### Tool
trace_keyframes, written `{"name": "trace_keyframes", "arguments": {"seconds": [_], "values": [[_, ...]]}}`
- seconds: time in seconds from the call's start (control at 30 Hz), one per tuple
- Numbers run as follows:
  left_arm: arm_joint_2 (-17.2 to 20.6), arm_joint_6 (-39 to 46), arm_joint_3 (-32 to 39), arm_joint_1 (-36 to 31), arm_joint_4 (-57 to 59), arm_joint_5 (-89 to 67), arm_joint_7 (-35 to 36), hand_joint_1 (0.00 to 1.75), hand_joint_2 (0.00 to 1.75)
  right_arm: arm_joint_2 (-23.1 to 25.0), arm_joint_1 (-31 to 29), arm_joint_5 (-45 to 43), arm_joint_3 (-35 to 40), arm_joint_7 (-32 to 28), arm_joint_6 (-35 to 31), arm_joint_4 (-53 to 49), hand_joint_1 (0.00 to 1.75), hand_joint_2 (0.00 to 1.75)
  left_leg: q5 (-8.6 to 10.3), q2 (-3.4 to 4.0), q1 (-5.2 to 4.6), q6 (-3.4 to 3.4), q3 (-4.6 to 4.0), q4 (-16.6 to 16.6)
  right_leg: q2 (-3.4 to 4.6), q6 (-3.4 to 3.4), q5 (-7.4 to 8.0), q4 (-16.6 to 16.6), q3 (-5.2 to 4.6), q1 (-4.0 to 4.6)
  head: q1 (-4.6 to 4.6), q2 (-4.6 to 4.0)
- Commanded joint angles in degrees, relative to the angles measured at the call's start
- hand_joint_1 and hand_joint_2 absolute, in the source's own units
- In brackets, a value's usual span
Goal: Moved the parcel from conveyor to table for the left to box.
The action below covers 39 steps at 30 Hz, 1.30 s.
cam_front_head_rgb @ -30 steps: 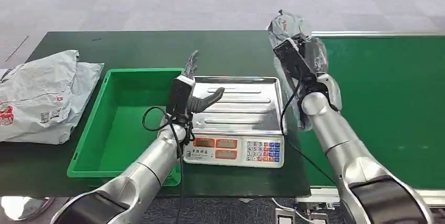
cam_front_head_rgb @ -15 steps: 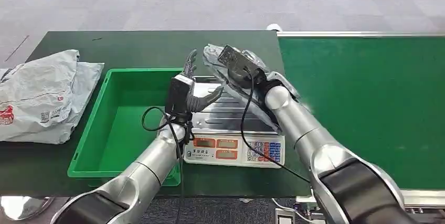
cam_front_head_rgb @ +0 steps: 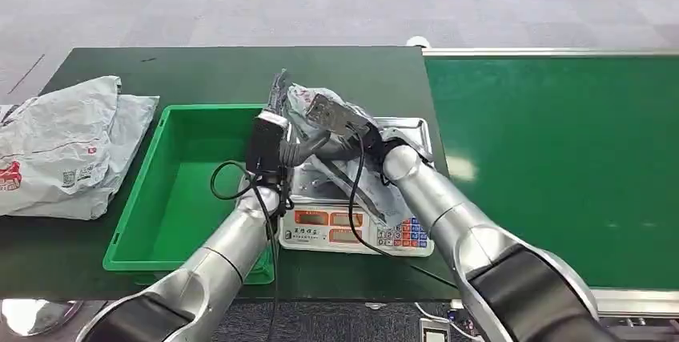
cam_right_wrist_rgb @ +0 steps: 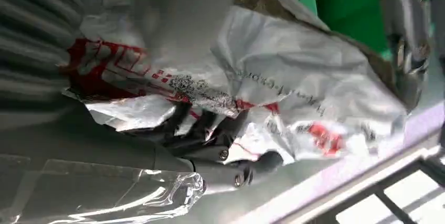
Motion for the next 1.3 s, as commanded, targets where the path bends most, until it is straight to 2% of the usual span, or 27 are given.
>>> {"name": "trace_keyframes", "arguments": {"seconds": [0.03, 0.13, 0.23, 0.77, 0.83, 0.87, 0.97, 1.13, 1.17, 1.27, 1.3], "values": [[3.3, 2.1, -4.2, -0.9, 0.1, 0.7, 0.3, 0.00, 1.75, -2.3, 2.1, -2.5, 2.2, -6.4, -11.0, 0.0, 0.00, 1.75, -0.05, 0.08, 0.03, 0.00, 0.26, -0.1, -0.02, -0.04, -0.03, -0.1, 0.28, 0.05, 0.00, 0.00], [3.0, 1.9, -4.8, -1.6, 1.0, 0.4, 0.3, 0.00, 1.75, -2.9, 3.6, -7.7, -1.5, -12.6, -12.2, -3.9, 0.00, 1.75, -0.03, 0.01, -0.01, 0.00, 0.18, -0.1, -0.06, -0.04, -0.04, -0.1, 0.19, 0.01, 0.00, 0.00], [2.6, 1.7, -5.2, -3.1, 3.6, 0.1, 0.3, 0.00, 1.75, -3.4, 4.5, -11.7, -3.6, -16.1, -11.8, -7.0, 0.00, 1.75, -0.06, 0.02, 0.03, -0.01, 0.22, 0.0, -0.08, -0.05, -0.06, -0.1, 0.25, 0.05, 0.00, 0.00], [2.6, 1.8, -5.1, -3.3, 3.9, 0.2, 0.3, 0.00, 1.75, -3.5, 4.6, -11.9, -3.4, -16.1, -11.6, -7.3, 0.00, 1.75, -0.04, 0.07, 0.02, 0.00, 0.11, 0.0, 0.00, -0.03, -0.02, -0.1, 0.10, 0.03, 0.00, 0.00], [2.5, 1.3, -5.2, -3.9, 5.2, 0.0, 0.3, 0.00, 1.75, -3.5, 5.0, -15.1, -4.7, -18.1, -10.4, -8.3, 0.00, 1.75, -0.05, 0.08, 0.02, 0.00, 0.16, 0.0, 0.00, -0.04, -0.04, -0.1, 0.15, 0.04, 0.00, 0.00], [2.4, 1.1, -5.2, -4.3, 5.8, -0.2, 0.3, 0.00, 1.75, -3.7, 5.2, -16.6, -5.0, -19.1, -10.0, -8.9, 0.00, 0.00, -0.03, 0.06, -0.01, 0.00, 0.10, 0.0, 0.00, -0.03, -0.03, 0.0, 0.08, 0.00, 0.00, 0.00], [2.5, -3.5, -6.7, -5.5, 6.7, -1.2, 2.9, 0.00, 1.75, -5.0, 6.5, -28.2, -9.5, -21.0, -3.7, -12.6, 0.00, 0.00, -0.04, 0.00, 0.00, 0.00, 0.19, 0.0, -0.09, -0.05, -0.06, -0.1, 0.21, 0.02, 0.00, 0.00], [3.6, -13.1, -13.1, -6.9, 7.2, -7.5, 12.6, 0.00, 1.75, -9.7, 9.2, -36.3, -13.7, -23.0, -8.9, -16.7, 0.00, 0.00, -0.02, -0.03, -0.03, 0.02, 0.13, 0.0, -0.11, -0.02, -0.02, -0.1, 0.17, -0.01, 0.00, 0.00], [4.0, -14.2, -15.0, -7.6, 7.8, -9.8, 14.5, 0.00, 1.75, -10.8, 10.1, -35.8, -14.8, -23.3, -12.2, -16.6, 0.00, 0.00, 0.00, -0.09, -0.04, 0.02, 0.07, 0.0, -0.13, -0.01, -0.02, -0.1, 0.08, -0.03, 0.00, 0.00], [4.0, -16.3, -18.3, -8.9, 8.2, -13.9, 18.1, 0.00, 1.75, -12.7, 11.1, -36.2, -17.6, -22.4, -13.8, -14.7, 0.00, 0.00, 0.00, -0.28, 0.01, 0.03, 0.37, -0.1, -0.41, -0.03, -0.08, -0.3, 0.51, 0.05, 0.00, 0.00], [3.9, -16.1, -20.2, -9.6, 8.6, -16.4, 19.8, 0.00, 1.75, -13.3, 11.2, -36.5, -18.7, -22.1, -13.9, -13.4, 0.00, 0.00, 0.00, -0.27, -0.02, 0.02, 0.11, 0.0, -0.33, 0.00, -0.06, -0.1, 0.23, 0.00, 0.00, 0.00]]}}
